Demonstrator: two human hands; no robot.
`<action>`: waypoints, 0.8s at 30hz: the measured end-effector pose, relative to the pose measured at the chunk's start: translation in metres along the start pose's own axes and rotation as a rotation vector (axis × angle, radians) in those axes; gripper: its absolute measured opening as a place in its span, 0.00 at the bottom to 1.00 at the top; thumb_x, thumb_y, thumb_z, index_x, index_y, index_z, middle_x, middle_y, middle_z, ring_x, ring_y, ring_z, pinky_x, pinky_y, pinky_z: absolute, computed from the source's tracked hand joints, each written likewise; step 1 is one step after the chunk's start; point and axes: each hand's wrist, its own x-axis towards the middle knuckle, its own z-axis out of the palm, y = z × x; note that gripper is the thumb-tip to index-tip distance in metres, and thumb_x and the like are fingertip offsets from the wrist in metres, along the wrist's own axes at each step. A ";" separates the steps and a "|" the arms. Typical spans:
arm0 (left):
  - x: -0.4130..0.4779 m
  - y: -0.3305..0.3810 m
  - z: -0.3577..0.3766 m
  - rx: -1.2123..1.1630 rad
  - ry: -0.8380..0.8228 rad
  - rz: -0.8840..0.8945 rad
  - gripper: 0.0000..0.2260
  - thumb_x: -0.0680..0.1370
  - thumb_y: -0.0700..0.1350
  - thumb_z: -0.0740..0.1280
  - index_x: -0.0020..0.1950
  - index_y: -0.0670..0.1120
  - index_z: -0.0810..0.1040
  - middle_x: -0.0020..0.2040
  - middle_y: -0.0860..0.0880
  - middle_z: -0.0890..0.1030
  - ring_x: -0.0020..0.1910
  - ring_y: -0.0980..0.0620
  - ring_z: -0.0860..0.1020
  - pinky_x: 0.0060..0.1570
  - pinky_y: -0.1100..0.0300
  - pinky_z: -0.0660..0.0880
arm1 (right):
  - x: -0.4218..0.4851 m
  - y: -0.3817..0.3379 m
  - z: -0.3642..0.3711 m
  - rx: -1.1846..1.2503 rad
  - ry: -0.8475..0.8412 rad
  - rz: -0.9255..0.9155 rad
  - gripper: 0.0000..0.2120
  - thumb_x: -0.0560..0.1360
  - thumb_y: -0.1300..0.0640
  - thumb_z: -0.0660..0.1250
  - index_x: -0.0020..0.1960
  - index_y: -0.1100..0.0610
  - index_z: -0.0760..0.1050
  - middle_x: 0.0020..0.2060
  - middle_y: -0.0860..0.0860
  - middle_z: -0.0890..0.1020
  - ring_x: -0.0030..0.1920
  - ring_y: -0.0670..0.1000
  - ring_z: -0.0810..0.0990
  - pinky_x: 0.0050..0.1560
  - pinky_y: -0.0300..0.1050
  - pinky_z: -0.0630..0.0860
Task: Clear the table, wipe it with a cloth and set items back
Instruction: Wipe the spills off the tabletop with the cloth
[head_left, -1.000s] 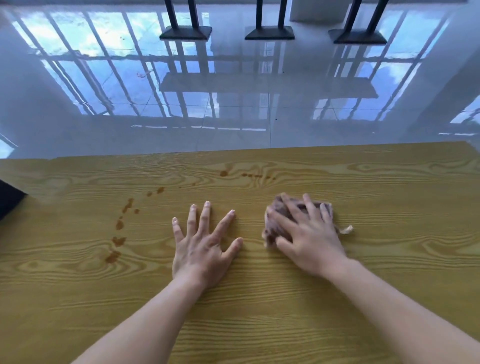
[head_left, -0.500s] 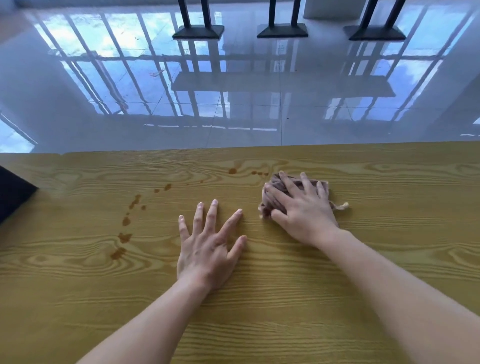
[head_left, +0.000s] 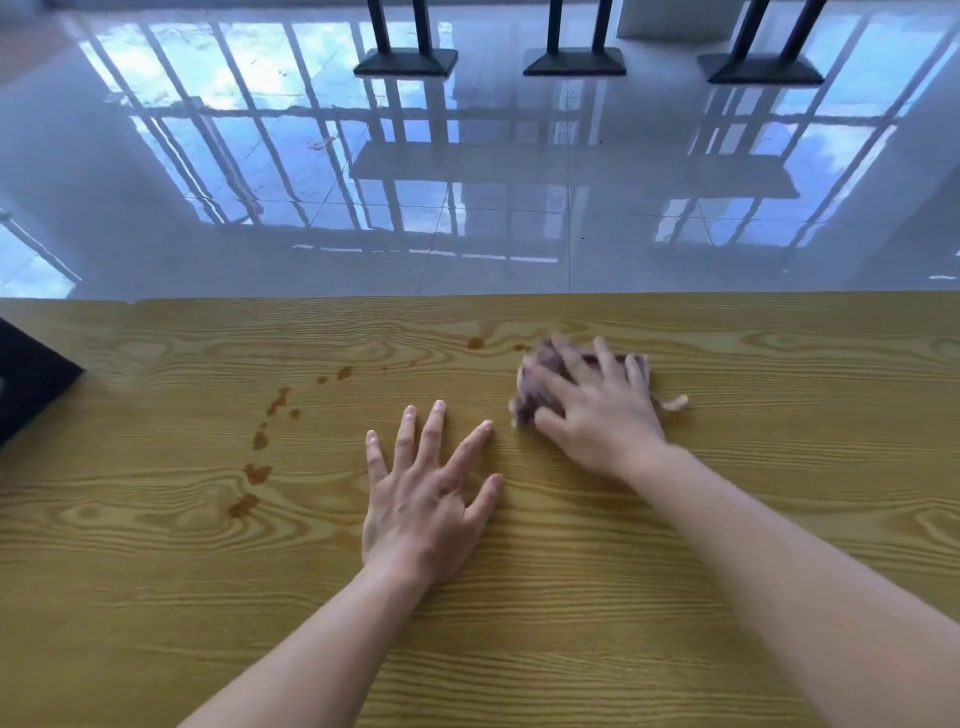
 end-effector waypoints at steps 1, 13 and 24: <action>0.000 0.000 0.000 -0.009 0.008 -0.006 0.28 0.76 0.71 0.44 0.76 0.69 0.45 0.81 0.53 0.44 0.79 0.49 0.37 0.74 0.38 0.37 | -0.025 0.003 0.004 -0.017 0.015 -0.076 0.30 0.74 0.33 0.45 0.75 0.29 0.41 0.79 0.40 0.40 0.78 0.57 0.38 0.74 0.66 0.39; 0.002 0.000 -0.001 -0.012 0.006 -0.017 0.29 0.76 0.71 0.45 0.77 0.67 0.48 0.81 0.53 0.46 0.79 0.48 0.39 0.74 0.37 0.37 | 0.058 -0.026 -0.011 0.024 -0.047 0.127 0.30 0.75 0.34 0.46 0.76 0.32 0.45 0.79 0.44 0.41 0.78 0.61 0.39 0.73 0.68 0.38; 0.000 0.002 -0.003 -0.011 -0.016 -0.001 0.29 0.77 0.70 0.44 0.77 0.66 0.46 0.81 0.51 0.43 0.79 0.46 0.37 0.73 0.36 0.36 | 0.037 0.005 -0.008 0.039 -0.029 0.262 0.32 0.73 0.32 0.44 0.76 0.32 0.43 0.79 0.44 0.40 0.78 0.60 0.40 0.74 0.67 0.39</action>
